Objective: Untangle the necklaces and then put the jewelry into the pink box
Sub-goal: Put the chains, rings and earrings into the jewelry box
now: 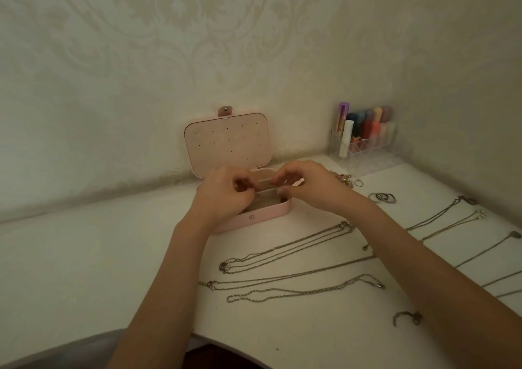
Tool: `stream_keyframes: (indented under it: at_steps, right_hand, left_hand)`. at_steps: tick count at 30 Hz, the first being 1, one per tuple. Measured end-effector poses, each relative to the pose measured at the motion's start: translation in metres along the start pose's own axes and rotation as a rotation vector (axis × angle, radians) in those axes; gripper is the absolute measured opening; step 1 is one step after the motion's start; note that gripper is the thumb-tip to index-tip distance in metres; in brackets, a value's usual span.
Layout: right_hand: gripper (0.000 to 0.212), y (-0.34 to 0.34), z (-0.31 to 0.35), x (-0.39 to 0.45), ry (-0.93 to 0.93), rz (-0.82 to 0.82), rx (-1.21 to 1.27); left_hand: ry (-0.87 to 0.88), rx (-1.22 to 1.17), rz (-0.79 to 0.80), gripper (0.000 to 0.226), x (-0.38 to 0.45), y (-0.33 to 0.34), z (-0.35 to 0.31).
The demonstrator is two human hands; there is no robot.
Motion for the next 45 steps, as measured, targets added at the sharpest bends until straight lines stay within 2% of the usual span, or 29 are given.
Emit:
stream_keyframes:
  at_steps: [4, 7, 9, 11, 13, 18, 21, 24, 26, 28, 31, 35, 40, 43, 45]
  right_hand:
    - [0.014, -0.020, 0.003, -0.011, 0.133, 0.124, -0.128]
    - [0.016, -0.038, -0.013, -0.036, 0.398, 0.356, -0.337]
    - [0.028, -0.046, -0.027, -0.054, 0.557, 0.453, -0.440]
    - [0.036, -0.049, -0.035, -0.061, 0.613, 0.453, -0.516]
    - [0.035, -0.046, -0.038, -0.063, 0.603, 0.436, -0.567]
    - [0.017, -0.043, -0.039, -0.063, 0.547, 0.386, -0.541]
    - [0.015, -0.044, -0.029, -0.060, 0.462, 0.324, -0.405]
    - [0.013, -0.038, -0.006, -0.052, 0.343, 0.249, -0.042]
    - [0.014, -0.035, 0.018, -0.043, 0.224, 0.189, 0.183]
    - [0.014, -0.036, 0.040, -0.034, 0.120, 0.120, 0.287]
    - [0.012, -0.038, 0.064, -0.019, -0.005, 0.029, 0.338]
    - [0.014, -0.052, 0.066, -0.004, -0.045, -0.135, 0.287]
    - [0.025, -0.074, 0.047, 0.004, -0.038, -0.326, 0.006]
    - [0.021, -0.089, 0.054, 0.001, -0.102, -0.426, -0.176]
    - [0.017, -0.101, 0.054, -0.001, -0.122, -0.511, -0.192]
  left_hand:
    - [-0.015, -0.088, 0.035, 0.016, -0.001, 0.004, 0.002]
    - [-0.006, -0.276, 0.072, 0.012, -0.002, 0.008, -0.002]
    - [-0.021, -0.396, 0.056, 0.022, -0.002, 0.007, -0.004]
    - [-0.002, -0.378, -0.050, 0.022, 0.000, -0.002, -0.003]
    - [-0.003, -0.327, -0.149, 0.025, 0.002, -0.012, 0.005]
    - [0.006, -0.100, -0.128, 0.014, 0.000, -0.009, 0.008]
    - [-0.014, -0.202, -0.128, 0.010, -0.001, -0.004, 0.004]
    - [0.009, -0.434, -0.058, 0.012, -0.002, 0.005, -0.008]
    - [0.053, -0.635, 0.063, 0.023, -0.006, 0.013, -0.024]
    - [0.082, -0.808, 0.225, 0.034, -0.010, 0.023, -0.038]
    - [0.114, -0.893, 0.365, 0.028, -0.014, 0.032, -0.046]
    - [0.090, -0.865, 0.340, 0.024, -0.011, 0.030, -0.041]
    - [0.026, -0.830, 0.323, 0.020, -0.007, 0.025, -0.029]
    - [0.025, -0.784, 0.354, 0.017, -0.007, 0.025, -0.026]
    - [0.013, -0.755, 0.338, 0.014, -0.006, 0.022, -0.021]
Point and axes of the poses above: each hand's wrist, its own x-axis towards the middle knuckle, its own y-axis out of the palm, z = x × y, the point moved 8 cm from there along x, towards the middle knuckle, and after that the axes turned 10 degrees about x, right-handed, at the moved point
